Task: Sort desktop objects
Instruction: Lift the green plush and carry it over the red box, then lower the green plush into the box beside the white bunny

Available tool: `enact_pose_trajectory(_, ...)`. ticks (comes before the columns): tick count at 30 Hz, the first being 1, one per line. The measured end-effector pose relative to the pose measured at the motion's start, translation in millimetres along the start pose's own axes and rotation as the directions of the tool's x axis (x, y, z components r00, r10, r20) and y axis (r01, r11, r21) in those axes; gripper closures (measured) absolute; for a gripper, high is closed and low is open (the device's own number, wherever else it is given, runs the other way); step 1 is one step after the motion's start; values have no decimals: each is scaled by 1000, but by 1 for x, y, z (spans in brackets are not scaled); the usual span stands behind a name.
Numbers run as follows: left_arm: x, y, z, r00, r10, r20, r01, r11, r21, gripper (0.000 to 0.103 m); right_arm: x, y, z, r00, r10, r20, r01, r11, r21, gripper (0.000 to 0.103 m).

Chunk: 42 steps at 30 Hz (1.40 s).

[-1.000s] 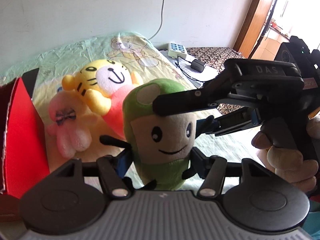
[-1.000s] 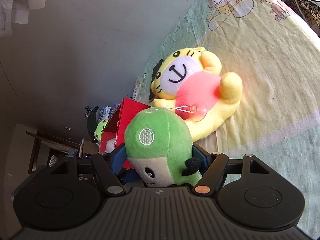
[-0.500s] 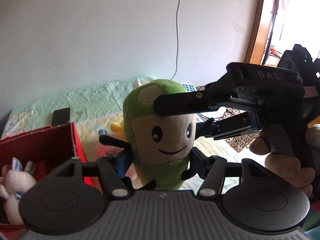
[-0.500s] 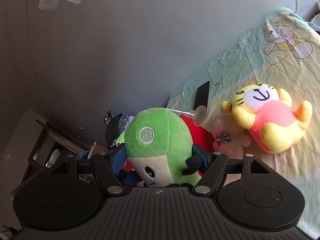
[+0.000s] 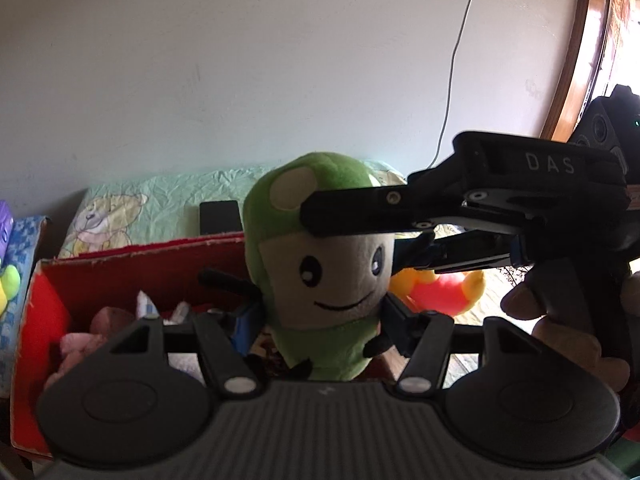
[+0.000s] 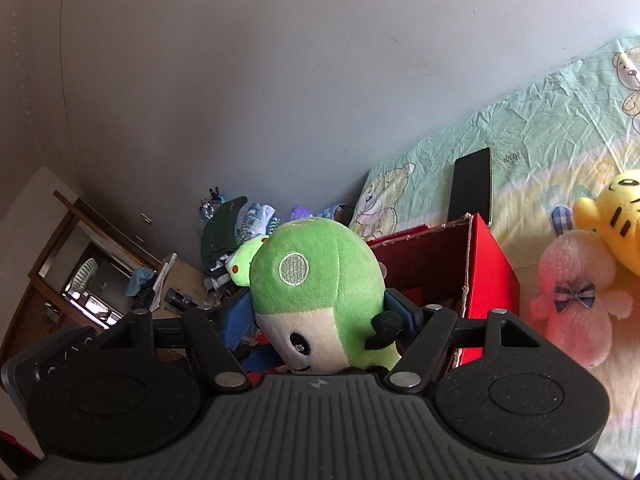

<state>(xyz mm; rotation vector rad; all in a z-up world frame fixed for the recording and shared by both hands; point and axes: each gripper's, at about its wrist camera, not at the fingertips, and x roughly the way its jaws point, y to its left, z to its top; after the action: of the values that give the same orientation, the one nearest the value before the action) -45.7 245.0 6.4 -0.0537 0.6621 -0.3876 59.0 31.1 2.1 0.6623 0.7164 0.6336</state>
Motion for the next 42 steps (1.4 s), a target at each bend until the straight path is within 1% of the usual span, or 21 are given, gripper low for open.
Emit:
enact_pose_trajectory(2,6,14,-6,1000,-17,-25,16,999,-28,40,12,0,-4,999,-36,-19,36,999,15,31)
enact_pose_trajectory(5,20,32,-14,996,-49,-80,44,996,-72,40,28,2,-10,993,-107,-54,108,994,8,31)
enact_pose_trajectory(7,28,40,-19,992,-61,-114,52,995,-84,40,41,1,-13,984,-154,-85,155,988,7,31)
enact_pose_trajectory(10,37,47,-26,986,-69,-149,57,995,-87,41,53,0,-15,972,-201,-124,204,979,15,30)
enact_pose_trajectory(12,45,53,-30,981,-73,-180,58,994,-89,41,67,-1,-15,951,-261,-163,267,964,16,30)
enact_pose_trajectory(14,54,58,-33,975,-74,-212,58,995,-80,44,75,6,-16,925,-344,-162,340,939,-50,30)
enact_pose_trajectory(18,59,58,-34,973,-81,-217,72,996,-48,45,94,15,-21,871,-459,-173,434,886,-165,27)
enact_pose_trajectory(19,60,59,-34,972,-89,-219,80,996,-49,45,97,16,-21,863,-475,-172,446,877,-181,27)
enact_pose_trajectory(21,61,62,-34,970,-96,-223,85,995,-56,45,102,16,-20,857,-486,-172,454,869,-195,27)
enact_pose_trajectory(23,64,66,-34,969,-100,-226,88,994,-64,45,104,15,-18,852,-493,-177,460,866,-198,26)
enact_pose_trajectory(25,64,70,-33,969,-98,-228,85,994,-67,45,106,15,-17,852,-490,-186,453,867,-207,27)
enact_pose_trajectory(26,64,72,-33,968,-100,-228,87,994,-69,44,109,16,-16,847,-497,-189,457,862,-217,27)
enact_pose_trajectory(29,69,78,-29,967,-98,-235,83,994,-72,41,117,19,-14,826,-532,-187,482,838,-254,26)
enact_pose_trajectory(31,71,79,-27,966,-103,-236,89,994,-69,41,122,20,-14,810,-559,-177,505,818,-275,26)
enact_pose_trajectory(34,73,79,-24,966,-113,-233,102,993,-58,43,122,20,-12,796,-580,-170,524,802,-286,26)
enact_pose_trajectory(36,76,80,-25,965,-116,-237,107,993,-51,43,116,19,-8,795,-587,-151,539,798,-269,26)
enact_pose_trajectory(37,77,80,-25,964,-120,-239,111,993,-49,43,111,18,-4,802,-580,-141,538,805,-249,27)
enact_pose_trajectory(39,78,79,-24,963,-126,-240,119,992,-42,43,102,14,1,830,-539,-142,511,838,-193,27)
enact_pose_trajectory(40,78,78,-24,963,-126,-239,120,992,-37,43,98,13,3,839,-528,-133,504,846,-174,27)
enact_pose_trajectory(41,79,77,-23,963,-127,-239,123,992,-32,43,95,13,4,843,-525,-118,505,848,-162,27)
enact_pose_trajectory(42,81,76,-22,962,-128,-240,125,992,-28,43,93,12,4,840,-533,-103,516,842,-155,27)
